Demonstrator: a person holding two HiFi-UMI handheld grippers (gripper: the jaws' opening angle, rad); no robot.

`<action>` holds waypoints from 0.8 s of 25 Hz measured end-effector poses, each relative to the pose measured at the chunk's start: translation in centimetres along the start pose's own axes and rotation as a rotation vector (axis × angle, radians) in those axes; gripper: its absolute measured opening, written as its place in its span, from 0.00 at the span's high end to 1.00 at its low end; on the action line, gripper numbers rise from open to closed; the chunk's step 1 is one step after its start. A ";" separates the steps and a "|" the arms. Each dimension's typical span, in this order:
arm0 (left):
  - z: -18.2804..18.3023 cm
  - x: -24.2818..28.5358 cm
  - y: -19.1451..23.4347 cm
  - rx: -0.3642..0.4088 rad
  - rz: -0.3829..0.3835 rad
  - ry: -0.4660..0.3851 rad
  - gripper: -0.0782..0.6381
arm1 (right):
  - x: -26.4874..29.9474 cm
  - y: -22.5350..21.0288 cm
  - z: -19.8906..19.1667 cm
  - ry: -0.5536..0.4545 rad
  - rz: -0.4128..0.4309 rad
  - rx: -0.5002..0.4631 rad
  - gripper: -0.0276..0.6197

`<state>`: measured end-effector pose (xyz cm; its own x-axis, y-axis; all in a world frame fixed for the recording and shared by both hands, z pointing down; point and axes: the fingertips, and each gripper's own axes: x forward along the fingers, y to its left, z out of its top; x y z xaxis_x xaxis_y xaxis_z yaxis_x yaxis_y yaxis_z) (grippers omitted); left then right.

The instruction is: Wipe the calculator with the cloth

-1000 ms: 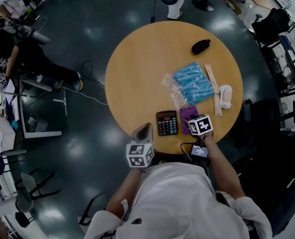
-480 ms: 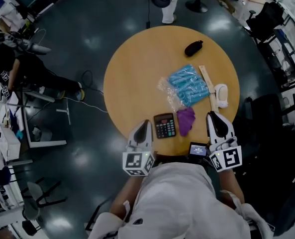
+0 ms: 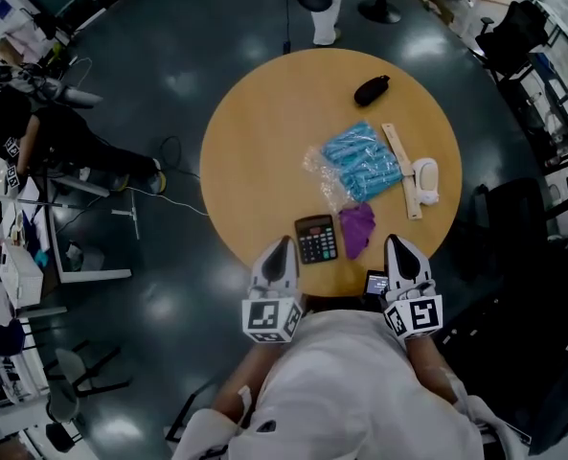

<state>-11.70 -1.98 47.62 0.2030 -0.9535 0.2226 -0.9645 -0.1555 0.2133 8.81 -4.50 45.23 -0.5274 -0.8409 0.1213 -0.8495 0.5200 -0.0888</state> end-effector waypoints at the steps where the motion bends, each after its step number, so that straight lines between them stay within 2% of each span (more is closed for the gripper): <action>1: -0.1 0.0 -0.1 -0.001 0.000 0.004 0.88 | 0.2 0.0 0.0 0.005 0.003 -0.008 0.93; 7: -0.3 0.0 -0.9 -0.003 -0.005 0.007 0.88 | 0.6 -0.2 0.6 -0.003 0.007 -0.030 0.93; 20: -0.7 0.0 -1.7 -0.003 -0.014 0.017 0.88 | 0.5 -0.6 0.7 -0.011 0.035 -0.018 0.93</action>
<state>-9.98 -1.52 47.88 0.2194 -0.9467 0.2360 -0.9610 -0.1680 0.2195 9.07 -5.40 44.62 -0.5565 -0.8238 0.1077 -0.8308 0.5514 -0.0753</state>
